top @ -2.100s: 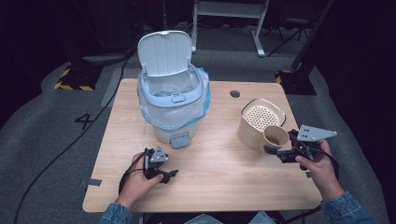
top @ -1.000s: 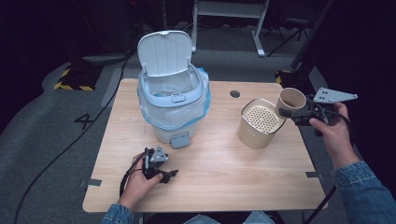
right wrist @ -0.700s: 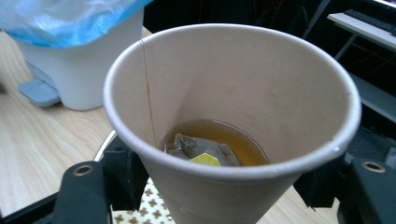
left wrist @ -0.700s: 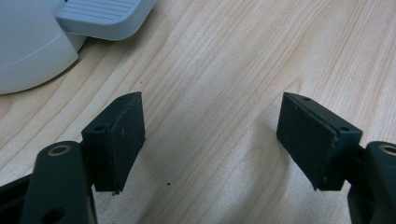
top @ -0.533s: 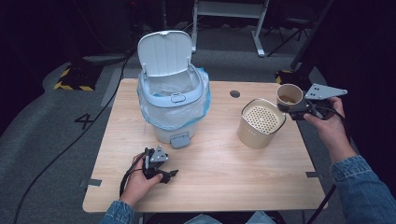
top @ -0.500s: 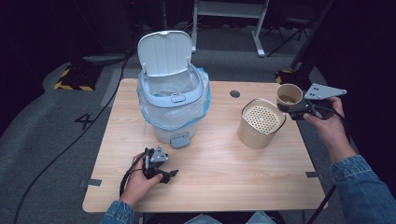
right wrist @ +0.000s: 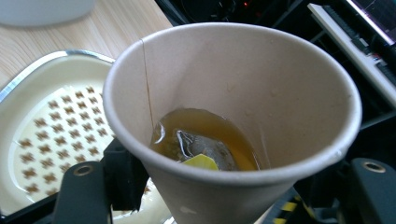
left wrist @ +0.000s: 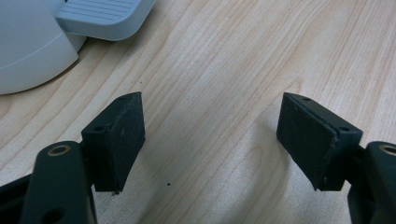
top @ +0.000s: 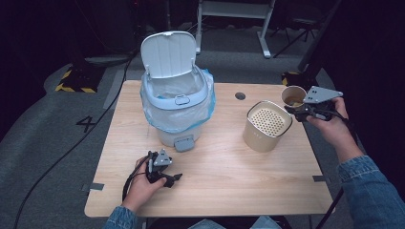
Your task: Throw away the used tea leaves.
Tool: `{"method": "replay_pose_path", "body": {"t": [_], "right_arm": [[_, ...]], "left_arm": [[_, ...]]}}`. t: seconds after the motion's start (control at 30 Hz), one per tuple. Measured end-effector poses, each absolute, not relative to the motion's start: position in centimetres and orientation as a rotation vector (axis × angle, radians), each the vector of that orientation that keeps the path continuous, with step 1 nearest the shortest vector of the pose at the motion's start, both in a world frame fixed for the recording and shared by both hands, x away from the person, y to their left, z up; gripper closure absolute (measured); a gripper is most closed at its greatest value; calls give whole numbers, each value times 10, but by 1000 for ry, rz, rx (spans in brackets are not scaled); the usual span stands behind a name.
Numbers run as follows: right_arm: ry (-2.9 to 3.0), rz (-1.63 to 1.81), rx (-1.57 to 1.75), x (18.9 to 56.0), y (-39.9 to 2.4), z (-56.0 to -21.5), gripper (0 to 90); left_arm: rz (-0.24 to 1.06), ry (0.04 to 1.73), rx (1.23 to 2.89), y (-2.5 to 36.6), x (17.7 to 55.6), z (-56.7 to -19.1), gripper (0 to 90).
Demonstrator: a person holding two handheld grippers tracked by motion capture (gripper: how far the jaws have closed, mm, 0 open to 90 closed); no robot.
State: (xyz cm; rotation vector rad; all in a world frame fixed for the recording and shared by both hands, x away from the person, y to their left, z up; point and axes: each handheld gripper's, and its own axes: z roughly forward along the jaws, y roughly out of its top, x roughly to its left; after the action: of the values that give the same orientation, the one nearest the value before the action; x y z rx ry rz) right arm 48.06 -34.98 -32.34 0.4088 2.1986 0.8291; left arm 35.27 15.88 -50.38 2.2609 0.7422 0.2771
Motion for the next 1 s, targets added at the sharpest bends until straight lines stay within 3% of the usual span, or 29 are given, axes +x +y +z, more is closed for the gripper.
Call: {"method": "replay_pose_path", "body": {"t": [1.0], "right_arm": [[2083, 153, -1, 479, -320, -340, 319]], "left_arm": [[279, 743, 2262, 159, 352, -504, 240]]}}
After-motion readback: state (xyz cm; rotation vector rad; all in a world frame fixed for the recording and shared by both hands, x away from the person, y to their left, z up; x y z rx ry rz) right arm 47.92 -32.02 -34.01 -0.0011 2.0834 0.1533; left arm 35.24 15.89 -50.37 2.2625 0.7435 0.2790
